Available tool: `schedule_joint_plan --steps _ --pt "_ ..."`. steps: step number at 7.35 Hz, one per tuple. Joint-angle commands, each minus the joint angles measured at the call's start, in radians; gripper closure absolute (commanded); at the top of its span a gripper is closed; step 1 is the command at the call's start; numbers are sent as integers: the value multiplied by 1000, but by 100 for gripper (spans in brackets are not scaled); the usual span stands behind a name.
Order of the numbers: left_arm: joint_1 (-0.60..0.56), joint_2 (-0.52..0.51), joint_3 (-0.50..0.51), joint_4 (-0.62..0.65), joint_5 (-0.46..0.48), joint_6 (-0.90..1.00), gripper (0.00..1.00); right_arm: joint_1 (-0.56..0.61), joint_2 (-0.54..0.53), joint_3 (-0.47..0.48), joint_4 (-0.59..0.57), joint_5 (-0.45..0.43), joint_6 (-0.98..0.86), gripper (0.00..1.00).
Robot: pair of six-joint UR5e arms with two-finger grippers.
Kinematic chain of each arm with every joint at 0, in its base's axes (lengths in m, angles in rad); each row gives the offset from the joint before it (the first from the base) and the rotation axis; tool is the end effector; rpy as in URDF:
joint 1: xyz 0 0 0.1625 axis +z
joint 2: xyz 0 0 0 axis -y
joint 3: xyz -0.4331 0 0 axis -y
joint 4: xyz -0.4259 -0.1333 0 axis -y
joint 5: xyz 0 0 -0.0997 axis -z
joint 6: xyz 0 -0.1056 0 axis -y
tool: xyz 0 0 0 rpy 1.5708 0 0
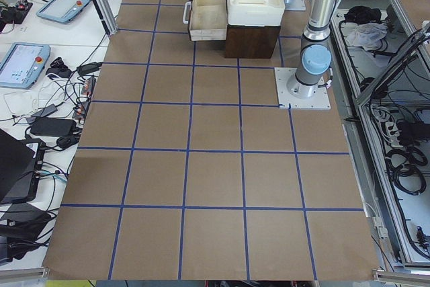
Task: Put scissors in drawer and close it
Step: 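Carry the scissors over the open drawer with the right gripper while the left withdraws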
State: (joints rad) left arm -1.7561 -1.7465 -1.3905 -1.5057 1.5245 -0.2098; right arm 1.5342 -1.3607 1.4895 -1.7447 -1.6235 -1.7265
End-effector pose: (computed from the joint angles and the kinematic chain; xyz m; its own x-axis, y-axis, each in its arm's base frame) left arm -0.2479 -0.5725 0.4926 -0.9980 -0.0211 0.0597 -0.0246 0.9980 -0.0585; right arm 0.1051 -0.6213 0.4305 0.1186 -0.9923 0.0364 -0.9915 -0.1164 0.0590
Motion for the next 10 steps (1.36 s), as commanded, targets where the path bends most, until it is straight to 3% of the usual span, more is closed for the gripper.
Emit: schedule_joint_plan --steps 1,4,10 --pt "30 42 -15 -54 -15 41 0 133 -5 0 8 1 173 100" --pt "47 116 -73 -57 -17 18 0 250 14 5 -2 40 346 100" --pt "72 127 -76 -76 -3 23 0 400 92 8 -32 51 570 100"
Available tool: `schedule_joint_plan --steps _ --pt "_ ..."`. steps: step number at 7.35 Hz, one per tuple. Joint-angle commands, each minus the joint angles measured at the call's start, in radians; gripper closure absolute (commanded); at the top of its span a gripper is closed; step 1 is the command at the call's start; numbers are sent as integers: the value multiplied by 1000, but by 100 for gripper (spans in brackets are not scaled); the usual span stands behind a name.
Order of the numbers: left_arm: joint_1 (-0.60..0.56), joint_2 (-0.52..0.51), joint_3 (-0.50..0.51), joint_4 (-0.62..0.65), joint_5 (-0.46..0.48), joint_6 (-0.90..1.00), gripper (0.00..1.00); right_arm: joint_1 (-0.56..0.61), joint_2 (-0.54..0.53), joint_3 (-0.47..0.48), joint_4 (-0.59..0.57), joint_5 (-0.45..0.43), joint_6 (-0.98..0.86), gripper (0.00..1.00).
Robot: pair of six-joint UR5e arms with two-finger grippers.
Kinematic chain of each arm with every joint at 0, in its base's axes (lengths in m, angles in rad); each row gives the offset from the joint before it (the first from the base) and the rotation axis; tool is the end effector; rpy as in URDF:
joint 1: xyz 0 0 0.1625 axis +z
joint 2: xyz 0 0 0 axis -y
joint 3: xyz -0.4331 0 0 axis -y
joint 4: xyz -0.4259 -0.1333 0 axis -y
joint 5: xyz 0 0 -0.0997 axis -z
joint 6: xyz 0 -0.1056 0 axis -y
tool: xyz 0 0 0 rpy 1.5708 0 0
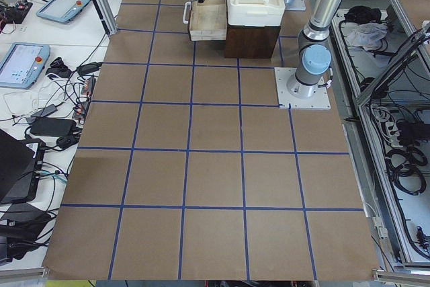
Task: Put scissors in drawer and close it
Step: 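Lower the scissors into the drawer and open the right gripper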
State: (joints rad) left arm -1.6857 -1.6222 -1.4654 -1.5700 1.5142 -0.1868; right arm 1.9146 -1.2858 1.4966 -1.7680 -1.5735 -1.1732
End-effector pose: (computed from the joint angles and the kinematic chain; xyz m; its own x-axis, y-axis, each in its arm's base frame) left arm -0.2017 -0.5332 0.5182 -0.9955 -0.0687 0.0657 -0.0716 0.9965 -0.0433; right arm 0.3398 -0.5544 0.3821 -0.0538 -0.9985 -0.0115 -0.9985 0.0537 0.0078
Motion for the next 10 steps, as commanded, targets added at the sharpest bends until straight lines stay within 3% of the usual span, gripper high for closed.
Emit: schedule_joint_plan --steps 1,5,6,7,8,9,10 --pt "4 11 0 -19 1 0 0 56 42 1 -13 0 38 100" --pt "41 10 -13 -15 -8 15 0 77 51 33 -28 -3 79 100" --pt "41 10 -15 -15 -8 15 0 77 51 33 -30 -3 83 59" --pt "41 10 -15 -15 -3 15 0 77 49 33 -50 -6 83 40" --pt "41 10 -15 -13 0 15 0 77 46 33 -59 1 90 12" --pt "40 11 -16 -18 6 15 0 74 43 30 -59 3 125 0" --pt "40 11 -16 -19 9 13 0 69 39 24 -71 -12 129 0"
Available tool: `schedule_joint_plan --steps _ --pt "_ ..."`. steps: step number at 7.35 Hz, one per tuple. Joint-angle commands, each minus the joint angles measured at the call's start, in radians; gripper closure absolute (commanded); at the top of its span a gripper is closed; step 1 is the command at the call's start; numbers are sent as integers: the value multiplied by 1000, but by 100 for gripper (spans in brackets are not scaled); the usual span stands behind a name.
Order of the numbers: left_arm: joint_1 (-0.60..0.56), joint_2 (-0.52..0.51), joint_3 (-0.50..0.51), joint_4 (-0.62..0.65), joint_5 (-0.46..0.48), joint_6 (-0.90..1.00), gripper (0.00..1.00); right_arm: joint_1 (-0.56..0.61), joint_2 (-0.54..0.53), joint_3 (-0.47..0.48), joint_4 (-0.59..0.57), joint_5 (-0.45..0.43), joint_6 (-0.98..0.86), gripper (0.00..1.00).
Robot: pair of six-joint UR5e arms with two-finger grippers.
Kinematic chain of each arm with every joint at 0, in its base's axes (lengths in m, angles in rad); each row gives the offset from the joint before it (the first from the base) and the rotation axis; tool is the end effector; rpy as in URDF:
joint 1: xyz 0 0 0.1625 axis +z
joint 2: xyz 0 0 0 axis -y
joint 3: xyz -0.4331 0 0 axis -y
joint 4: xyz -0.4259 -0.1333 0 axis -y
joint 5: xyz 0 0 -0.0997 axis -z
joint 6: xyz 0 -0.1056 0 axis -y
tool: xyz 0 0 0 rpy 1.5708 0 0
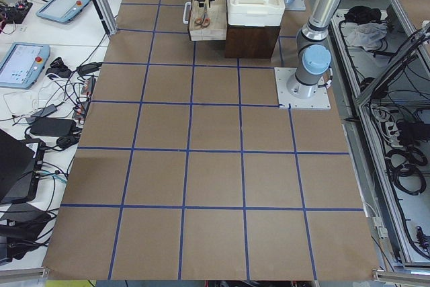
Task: Put scissors in drawer and close it
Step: 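Lower the scissors into the drawer and open the right gripper, then raise the right gripper away from the drawer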
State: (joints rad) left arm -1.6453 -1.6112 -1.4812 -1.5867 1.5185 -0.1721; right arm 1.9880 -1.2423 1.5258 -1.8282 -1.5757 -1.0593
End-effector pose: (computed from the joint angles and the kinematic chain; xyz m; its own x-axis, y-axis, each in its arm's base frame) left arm -0.1791 -0.5342 0.5141 -0.9938 -0.0957 0.0572 -0.0972 0.9950 -0.0238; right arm 0.3830 -0.5364 0.3451 -0.0942 -0.9953 -0.0204 -0.9954 0.0939 0.0170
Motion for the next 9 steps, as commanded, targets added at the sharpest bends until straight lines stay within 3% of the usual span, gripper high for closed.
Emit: schedule_joint_plan --steps 1,5,9 --pt "-2 -1 -1 -6 6 -13 0 -41 -26 -7 -13 -12 41 0" --pt "-2 0 -8 -4 19 0 0 -314 -144 -4 -8 -4 510 0" --pt "-2 0 -11 1 12 3 0 -382 -186 4 59 -18 766 0"
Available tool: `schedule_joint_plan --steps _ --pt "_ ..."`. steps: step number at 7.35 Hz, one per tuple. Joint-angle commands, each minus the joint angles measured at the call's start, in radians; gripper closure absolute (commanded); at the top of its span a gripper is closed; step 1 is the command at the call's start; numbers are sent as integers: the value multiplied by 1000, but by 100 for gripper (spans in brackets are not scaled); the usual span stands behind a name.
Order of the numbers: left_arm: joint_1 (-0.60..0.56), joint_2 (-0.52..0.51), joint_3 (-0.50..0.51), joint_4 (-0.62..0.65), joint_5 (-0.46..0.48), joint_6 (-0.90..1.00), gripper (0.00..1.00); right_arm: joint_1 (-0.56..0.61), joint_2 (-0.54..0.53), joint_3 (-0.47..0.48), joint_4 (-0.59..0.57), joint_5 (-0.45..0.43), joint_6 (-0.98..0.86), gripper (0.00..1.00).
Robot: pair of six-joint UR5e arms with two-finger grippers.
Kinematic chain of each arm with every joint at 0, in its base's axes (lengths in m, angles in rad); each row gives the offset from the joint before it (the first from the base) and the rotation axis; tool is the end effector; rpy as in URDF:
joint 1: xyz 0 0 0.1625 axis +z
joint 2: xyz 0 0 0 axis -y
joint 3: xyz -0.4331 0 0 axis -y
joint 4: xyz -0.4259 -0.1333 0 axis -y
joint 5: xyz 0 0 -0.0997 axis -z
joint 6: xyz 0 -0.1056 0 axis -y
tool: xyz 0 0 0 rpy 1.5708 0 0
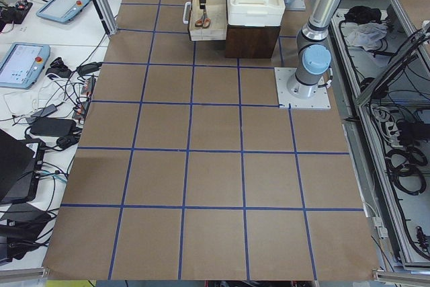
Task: Put scissors in drawer and close it
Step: 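Raise the right gripper away from the drawer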
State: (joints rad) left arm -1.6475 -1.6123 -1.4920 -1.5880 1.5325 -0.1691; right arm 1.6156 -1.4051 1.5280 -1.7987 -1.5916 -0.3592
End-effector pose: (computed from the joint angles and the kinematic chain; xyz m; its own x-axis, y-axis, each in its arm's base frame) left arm -0.1787 -0.5332 0.5076 -0.9950 -0.0915 0.0411 -0.0921 0.9957 -0.0134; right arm 0.1580 -0.5979 0.4429 -0.9195 -0.3891 0.0562 -0.3928 0.9151 -0.0909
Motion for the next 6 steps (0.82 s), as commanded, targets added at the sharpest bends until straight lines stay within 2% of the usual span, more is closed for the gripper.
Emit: schedule_joint_plan --steps 1,5,6 --pt "2 2 -1 3 0 8 0 -6 -34 1 35 -1 104 0" --pt "0 14 1 14 -12 51 1 -6 -86 9 73 2 134 0" --pt "-5 -7 3 84 -9 52 0 -6 -107 11 81 2 134 0"
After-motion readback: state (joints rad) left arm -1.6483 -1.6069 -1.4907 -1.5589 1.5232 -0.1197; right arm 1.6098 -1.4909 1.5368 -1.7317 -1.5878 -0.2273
